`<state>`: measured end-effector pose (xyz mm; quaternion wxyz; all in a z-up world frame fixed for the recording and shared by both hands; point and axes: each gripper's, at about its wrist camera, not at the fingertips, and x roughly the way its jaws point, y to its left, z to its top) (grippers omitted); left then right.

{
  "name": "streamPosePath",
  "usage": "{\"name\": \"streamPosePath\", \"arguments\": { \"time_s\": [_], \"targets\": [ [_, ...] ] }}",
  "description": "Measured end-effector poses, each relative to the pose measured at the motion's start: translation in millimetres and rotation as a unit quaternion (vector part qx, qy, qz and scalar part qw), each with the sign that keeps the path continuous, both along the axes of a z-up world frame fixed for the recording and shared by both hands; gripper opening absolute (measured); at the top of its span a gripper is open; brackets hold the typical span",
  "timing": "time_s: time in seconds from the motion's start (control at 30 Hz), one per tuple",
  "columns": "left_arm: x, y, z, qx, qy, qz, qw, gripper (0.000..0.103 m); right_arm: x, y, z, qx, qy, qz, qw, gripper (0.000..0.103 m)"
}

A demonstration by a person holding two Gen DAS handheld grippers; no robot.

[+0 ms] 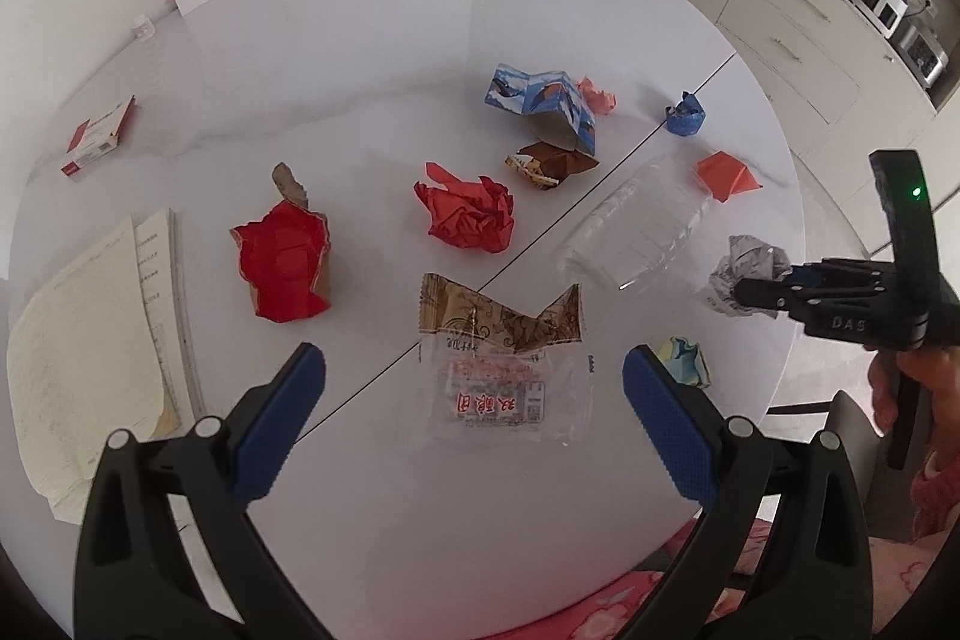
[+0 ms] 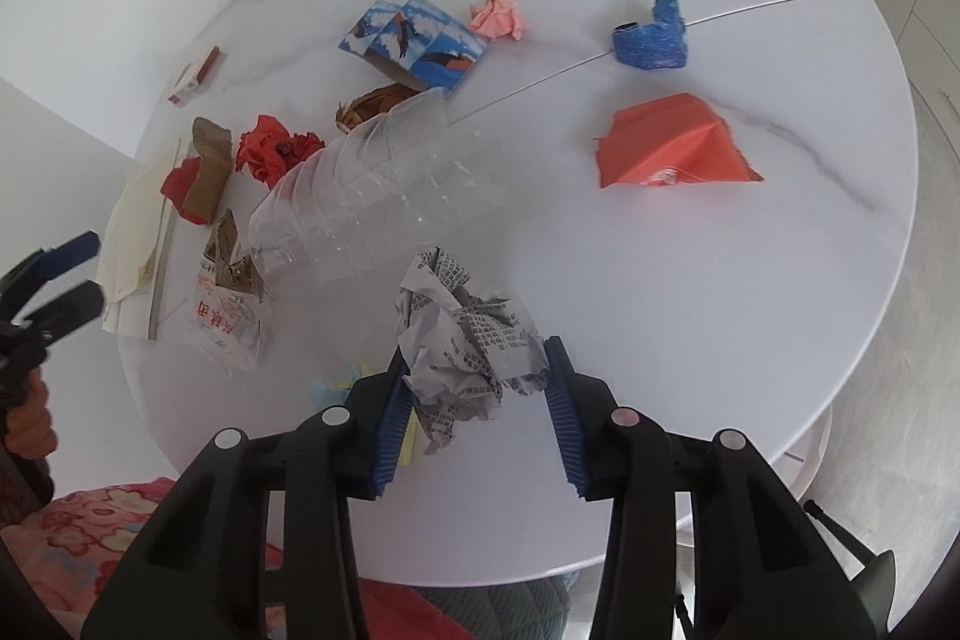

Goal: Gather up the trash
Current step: 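Grasp the crumpled newspaper with the right tool while the left tool grasps the snack wrapper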

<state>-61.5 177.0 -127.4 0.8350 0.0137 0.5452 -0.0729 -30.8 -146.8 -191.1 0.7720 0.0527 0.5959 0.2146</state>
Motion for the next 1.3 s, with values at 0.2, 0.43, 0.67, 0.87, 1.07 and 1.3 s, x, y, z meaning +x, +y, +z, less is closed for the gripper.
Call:
{"name": "streamPosePath", "arguments": {
  "time_s": [0.2,0.43,0.67,0.87,1.07,1.3],
  "targets": [
    [8.7,-13.8,-17.1,0.038,-0.001,-0.174,0.984,0.095,-8.3,-12.7,17.1,-0.006,0.004,-0.032,0.999,0.043],
    [7.6,-35.5,-38.0,0.119,-0.004,-0.45,0.8849,0.095,-28.3,-11.4,23.3,-0.004,0.014,-0.09,0.996,0.045],
    [13.0,-52.4,-63.4,0.137,0.003,-0.586,0.7984,0.095,-48.3,-7.3,17.3,0.022,0.027,-0.149,0.988,0.045],
    [11.3,-64.3,-86.1,0.134,0.019,-0.627,0.767,0.086,-62.0,-18.1,20.4,0.031,0.023,-0.192,0.981,0.045],
    [18.0,-63.4,-78.6,0.091,0.04,-0.596,0.7967,0.057,-66.4,-42.2,25.5,0.043,0.015,-0.223,0.974,0.045],
    [27.4,-53.9,-62.9,0.047,0.057,-0.491,0.8679,0.051,-60.3,-73.3,35.7,0.055,0.002,-0.234,0.971,0.045]
  ]
}}
